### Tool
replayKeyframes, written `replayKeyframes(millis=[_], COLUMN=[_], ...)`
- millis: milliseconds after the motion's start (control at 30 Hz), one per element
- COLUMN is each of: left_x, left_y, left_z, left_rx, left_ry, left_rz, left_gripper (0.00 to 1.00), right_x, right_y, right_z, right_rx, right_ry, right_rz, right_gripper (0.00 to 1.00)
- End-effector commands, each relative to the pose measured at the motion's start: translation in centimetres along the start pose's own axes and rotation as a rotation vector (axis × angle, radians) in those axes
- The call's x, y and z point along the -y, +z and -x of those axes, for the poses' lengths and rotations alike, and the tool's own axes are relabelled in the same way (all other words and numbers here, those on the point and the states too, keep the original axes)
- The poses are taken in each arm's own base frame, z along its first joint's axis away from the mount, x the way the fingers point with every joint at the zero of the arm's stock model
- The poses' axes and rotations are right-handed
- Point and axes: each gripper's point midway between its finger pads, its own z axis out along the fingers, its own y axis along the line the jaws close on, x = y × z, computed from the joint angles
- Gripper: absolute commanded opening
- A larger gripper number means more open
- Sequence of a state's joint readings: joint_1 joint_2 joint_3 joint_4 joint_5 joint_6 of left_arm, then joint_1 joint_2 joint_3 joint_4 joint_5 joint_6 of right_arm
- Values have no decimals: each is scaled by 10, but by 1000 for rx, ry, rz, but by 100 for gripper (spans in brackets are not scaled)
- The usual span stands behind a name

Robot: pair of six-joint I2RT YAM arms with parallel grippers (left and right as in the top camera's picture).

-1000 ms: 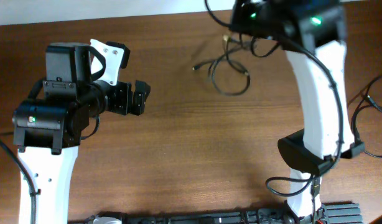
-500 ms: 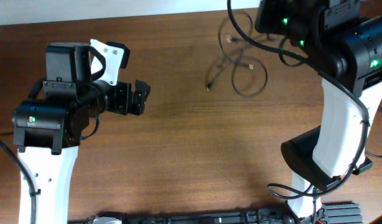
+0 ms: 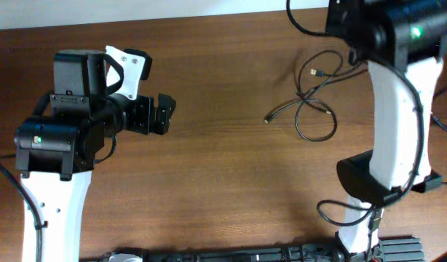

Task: Untangle cables

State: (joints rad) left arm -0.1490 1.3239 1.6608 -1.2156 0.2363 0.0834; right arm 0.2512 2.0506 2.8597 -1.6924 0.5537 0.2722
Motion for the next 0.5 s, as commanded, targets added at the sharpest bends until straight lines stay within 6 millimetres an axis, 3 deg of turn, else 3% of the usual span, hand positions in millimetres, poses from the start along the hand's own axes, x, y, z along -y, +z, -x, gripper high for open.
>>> replayKeyframes(millis=[0,67,167,467], left_x=[1,1,1,1], left_y=[-3,-3,-3,-3], left_z=[2,2,2,2], left_rx=[12,12,12,12], left_ry=[12,13,12,12], left_rz=[-7,-7,-7,-7], left_gripper=[99,99,99,99], right_x=[17,31,48,102], right_y=[38,65,85,106], right_z=[-22,-45,-62,-82], right_rx=[-128,-239,-322,-425], right_ry=[-50,-73,-72,2], right_rz=[-106,-162,-208,-295], right_gripper=[4,4,4,4])
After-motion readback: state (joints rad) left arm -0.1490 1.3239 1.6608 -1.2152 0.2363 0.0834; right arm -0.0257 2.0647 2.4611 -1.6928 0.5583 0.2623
